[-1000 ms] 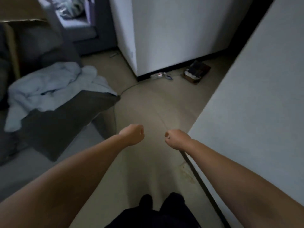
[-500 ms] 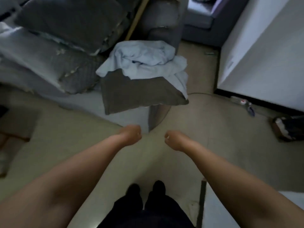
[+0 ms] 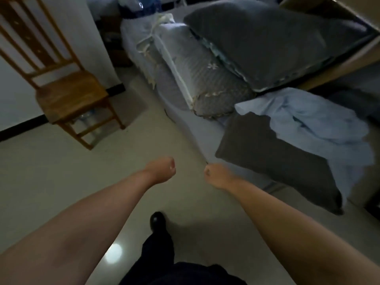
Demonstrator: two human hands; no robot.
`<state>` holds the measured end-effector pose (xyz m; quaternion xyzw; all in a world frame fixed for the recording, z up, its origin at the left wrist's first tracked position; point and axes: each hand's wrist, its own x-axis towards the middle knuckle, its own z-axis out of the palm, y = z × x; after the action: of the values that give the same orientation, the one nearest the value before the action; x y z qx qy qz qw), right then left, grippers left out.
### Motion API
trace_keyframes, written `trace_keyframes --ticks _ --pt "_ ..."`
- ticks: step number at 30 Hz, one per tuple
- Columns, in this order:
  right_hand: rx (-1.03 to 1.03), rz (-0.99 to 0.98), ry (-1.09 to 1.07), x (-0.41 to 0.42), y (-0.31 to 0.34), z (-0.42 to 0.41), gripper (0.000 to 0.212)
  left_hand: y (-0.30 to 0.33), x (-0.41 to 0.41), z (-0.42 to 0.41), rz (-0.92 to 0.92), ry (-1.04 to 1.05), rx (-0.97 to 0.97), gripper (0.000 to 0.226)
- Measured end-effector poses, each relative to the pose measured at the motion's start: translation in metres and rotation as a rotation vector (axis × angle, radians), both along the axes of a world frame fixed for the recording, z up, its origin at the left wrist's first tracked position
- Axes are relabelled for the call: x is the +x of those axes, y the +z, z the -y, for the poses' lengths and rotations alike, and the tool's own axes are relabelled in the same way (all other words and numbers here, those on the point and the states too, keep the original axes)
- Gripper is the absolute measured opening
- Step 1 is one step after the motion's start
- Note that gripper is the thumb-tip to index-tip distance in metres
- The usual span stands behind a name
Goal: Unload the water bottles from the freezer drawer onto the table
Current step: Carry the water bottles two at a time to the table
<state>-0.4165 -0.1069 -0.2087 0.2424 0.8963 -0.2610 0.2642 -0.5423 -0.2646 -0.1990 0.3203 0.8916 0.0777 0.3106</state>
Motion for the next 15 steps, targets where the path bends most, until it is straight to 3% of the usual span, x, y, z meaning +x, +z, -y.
trace_keyframes --ticks 7,15 --pt "-0.001 0.019 0.075 -0.142 0.016 0.041 0.030 0.011 -0.138 0.050 0.006 0.053 -0.005 0.028" --pt "0.043 -0.027 0.178 -0.266 0.031 0.061 0.031 0.018 -0.240 0.075 0.006 0.174 0.044 0.027"
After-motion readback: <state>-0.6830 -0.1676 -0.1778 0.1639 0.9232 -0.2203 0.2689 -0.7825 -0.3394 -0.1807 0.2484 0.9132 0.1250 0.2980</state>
